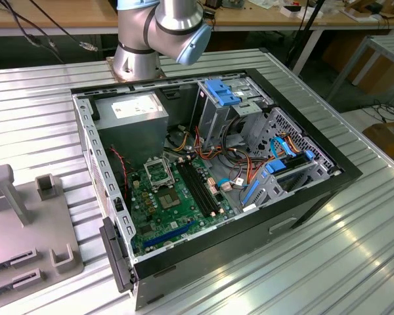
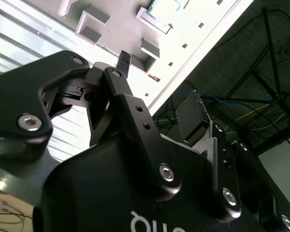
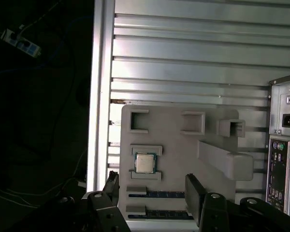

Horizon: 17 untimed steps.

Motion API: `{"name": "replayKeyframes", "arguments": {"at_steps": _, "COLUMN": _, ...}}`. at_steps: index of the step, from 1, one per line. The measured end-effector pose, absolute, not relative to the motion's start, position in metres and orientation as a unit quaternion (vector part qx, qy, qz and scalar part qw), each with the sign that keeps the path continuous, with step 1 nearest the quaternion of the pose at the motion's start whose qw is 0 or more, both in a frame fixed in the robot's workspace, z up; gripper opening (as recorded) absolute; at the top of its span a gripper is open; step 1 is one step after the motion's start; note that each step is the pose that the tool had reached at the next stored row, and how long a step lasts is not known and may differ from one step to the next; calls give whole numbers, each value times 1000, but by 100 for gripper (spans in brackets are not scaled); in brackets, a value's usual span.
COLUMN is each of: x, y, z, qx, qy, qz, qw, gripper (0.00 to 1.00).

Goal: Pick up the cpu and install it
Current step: 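Pick up the cpu and move it towards the insertion slot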

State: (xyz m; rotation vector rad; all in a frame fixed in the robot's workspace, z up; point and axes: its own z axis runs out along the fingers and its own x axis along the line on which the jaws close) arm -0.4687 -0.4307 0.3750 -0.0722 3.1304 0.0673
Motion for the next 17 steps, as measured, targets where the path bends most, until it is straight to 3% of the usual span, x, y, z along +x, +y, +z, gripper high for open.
{"name": "replayKeyframes", "arguments": {"at_steps": 17, "x": -469, "y": -437, "z": 364, "qx": -23, "qy": 1000, "qz": 13, "qw": 5, "gripper": 66}}
